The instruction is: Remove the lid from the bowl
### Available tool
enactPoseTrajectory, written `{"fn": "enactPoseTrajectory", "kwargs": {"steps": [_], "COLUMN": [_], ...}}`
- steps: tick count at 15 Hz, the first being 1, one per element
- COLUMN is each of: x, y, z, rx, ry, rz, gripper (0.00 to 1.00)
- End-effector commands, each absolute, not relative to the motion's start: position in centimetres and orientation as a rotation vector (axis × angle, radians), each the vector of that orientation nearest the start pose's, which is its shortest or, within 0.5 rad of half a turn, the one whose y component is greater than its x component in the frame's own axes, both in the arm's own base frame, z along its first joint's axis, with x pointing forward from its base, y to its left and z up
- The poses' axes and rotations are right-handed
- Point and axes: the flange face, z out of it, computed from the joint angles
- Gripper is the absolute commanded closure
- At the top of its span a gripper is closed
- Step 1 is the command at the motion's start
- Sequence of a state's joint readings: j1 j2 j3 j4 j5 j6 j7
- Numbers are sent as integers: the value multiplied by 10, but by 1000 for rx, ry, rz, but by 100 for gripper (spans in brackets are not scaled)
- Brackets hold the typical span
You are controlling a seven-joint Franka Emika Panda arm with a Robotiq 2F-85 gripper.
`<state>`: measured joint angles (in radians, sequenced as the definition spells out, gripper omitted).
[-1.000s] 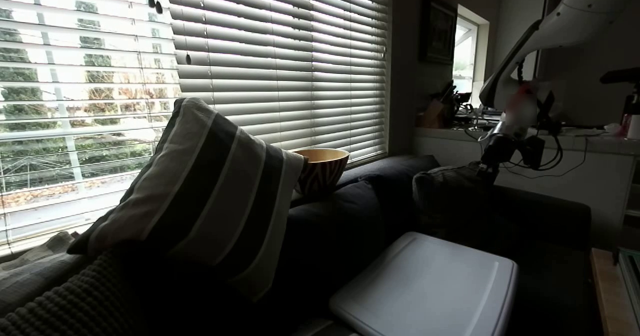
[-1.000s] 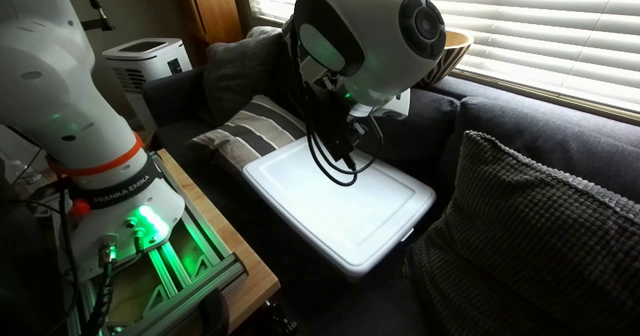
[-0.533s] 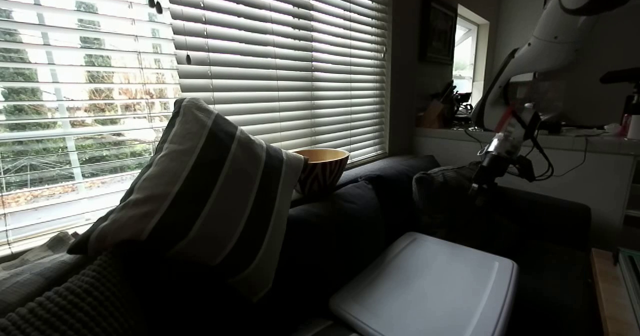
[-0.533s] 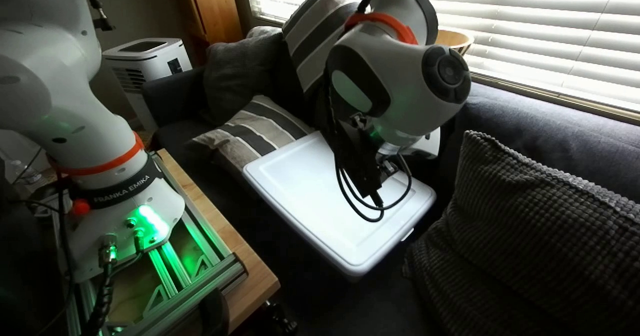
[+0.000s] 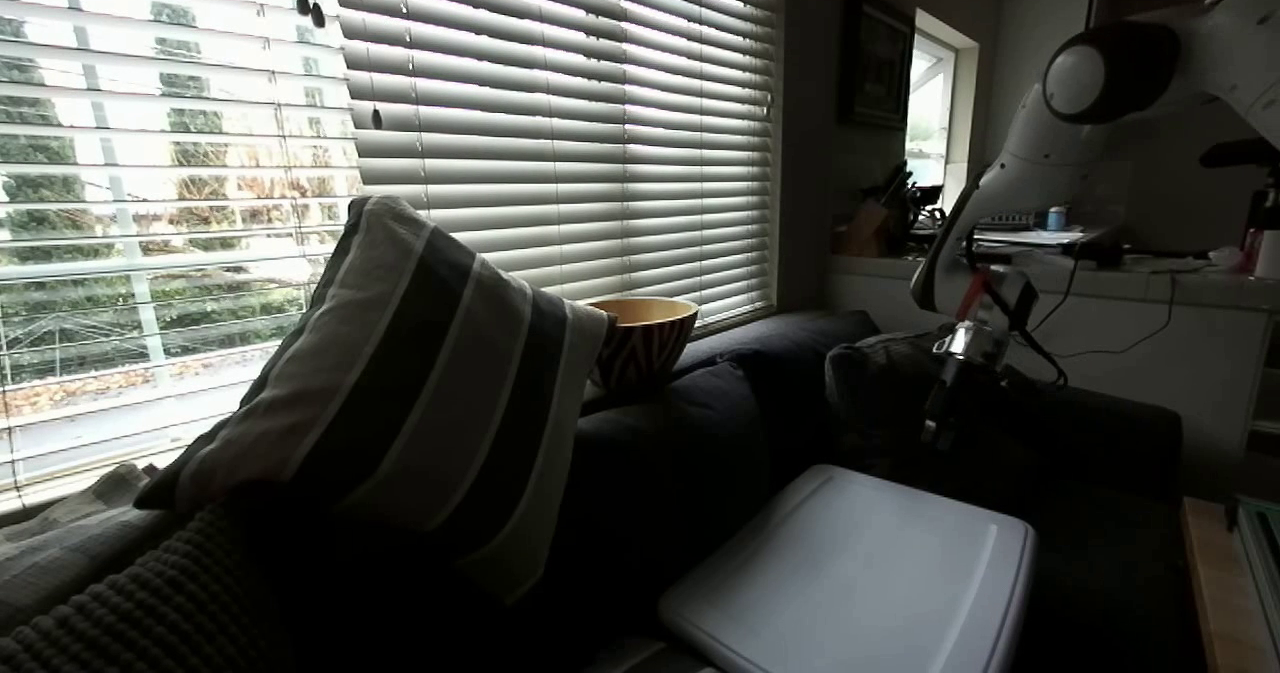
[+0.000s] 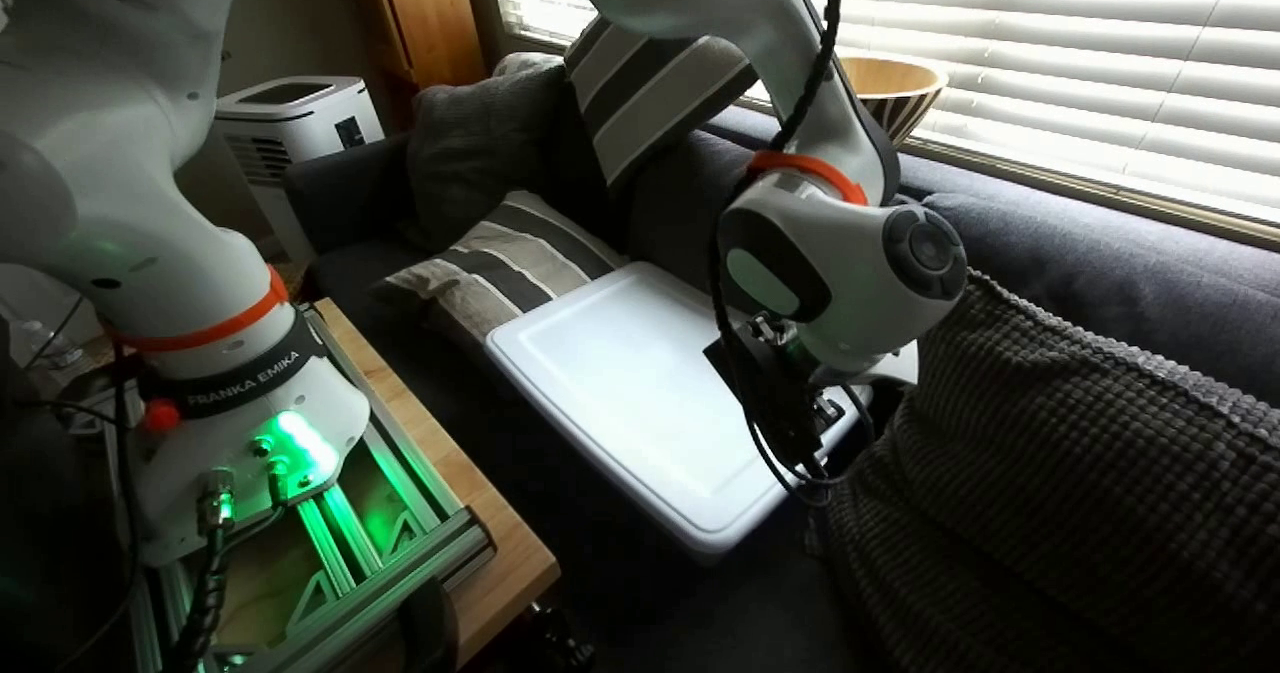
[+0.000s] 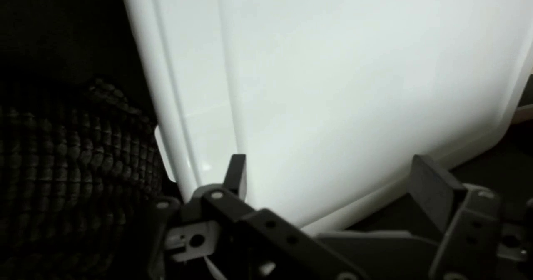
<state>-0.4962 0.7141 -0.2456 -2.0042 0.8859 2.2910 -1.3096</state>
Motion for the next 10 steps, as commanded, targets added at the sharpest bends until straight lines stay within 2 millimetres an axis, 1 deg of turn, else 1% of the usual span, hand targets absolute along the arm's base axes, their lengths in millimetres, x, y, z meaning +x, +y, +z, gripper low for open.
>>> {"fn": "enactPoseTrajectory", "kwargs": {"steps": [1, 3, 6, 10], "x": [420, 422, 422, 423], "y": [-381, -390, -405, -414], "z": [37, 22, 1, -23], "rx": [-2660, -2676, -2749, -2775], "ry": [121, 137, 174, 191], "rz": [-198, -200, -195, -215], "gripper": [0, 0, 0, 0]}}
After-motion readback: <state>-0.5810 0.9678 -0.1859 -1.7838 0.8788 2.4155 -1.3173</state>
